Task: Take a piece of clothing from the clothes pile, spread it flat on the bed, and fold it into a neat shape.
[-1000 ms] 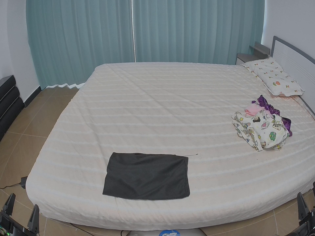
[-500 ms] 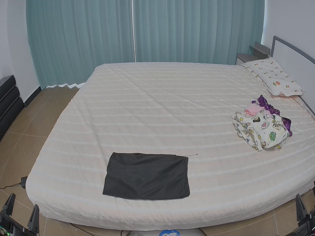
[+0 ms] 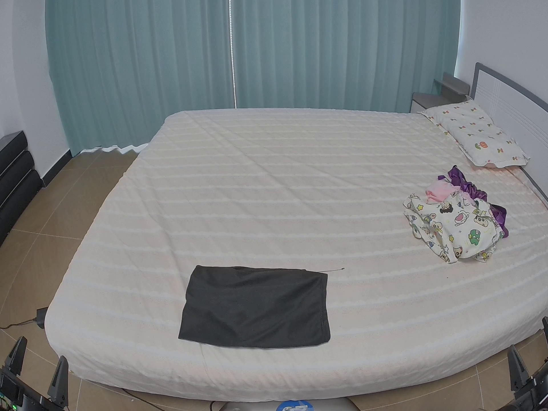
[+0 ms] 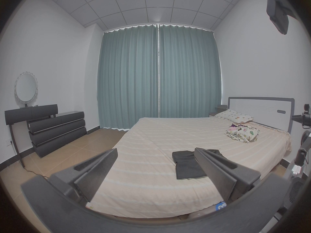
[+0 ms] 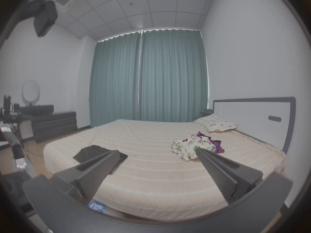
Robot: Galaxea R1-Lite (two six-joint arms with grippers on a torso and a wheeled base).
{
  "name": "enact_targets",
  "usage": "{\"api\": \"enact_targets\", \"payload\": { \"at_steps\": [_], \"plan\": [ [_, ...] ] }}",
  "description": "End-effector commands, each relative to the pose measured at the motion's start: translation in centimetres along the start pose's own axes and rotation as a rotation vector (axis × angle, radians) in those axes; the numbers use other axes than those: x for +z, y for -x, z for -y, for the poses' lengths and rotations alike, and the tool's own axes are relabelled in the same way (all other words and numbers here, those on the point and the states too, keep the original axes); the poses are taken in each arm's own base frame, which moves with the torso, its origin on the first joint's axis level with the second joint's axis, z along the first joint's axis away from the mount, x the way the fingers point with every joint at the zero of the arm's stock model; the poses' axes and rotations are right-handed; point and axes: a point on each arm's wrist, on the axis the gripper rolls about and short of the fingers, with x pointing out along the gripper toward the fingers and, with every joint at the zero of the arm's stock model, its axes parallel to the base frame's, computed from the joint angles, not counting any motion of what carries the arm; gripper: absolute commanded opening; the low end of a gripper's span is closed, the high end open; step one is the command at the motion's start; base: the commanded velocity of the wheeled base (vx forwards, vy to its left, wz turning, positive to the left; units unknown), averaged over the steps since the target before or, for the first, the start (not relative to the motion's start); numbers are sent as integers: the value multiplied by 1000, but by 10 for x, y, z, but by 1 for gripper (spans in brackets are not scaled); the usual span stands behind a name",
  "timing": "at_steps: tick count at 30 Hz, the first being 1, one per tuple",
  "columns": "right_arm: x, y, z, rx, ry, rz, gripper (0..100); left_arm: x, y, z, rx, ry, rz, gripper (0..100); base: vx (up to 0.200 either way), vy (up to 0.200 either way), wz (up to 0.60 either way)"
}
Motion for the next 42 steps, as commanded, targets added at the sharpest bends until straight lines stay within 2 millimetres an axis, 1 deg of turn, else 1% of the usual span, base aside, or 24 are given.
{"api": "enact_targets", "payload": {
  "at_steps": [1,5,42],
  "plan": [
    [-7,0,0,-16,-26,-56,100,-5,-1,0,1,0,-10,100,0,0,0],
    [-7,-1,1,-43,-72,-35,100,-5,-1,0,1,1,-10,100,0,0,0],
    [-7,0,1,-52,-69,-28,100,-5,-1,0,1,0,-10,100,0,0,0]
  ]
}}
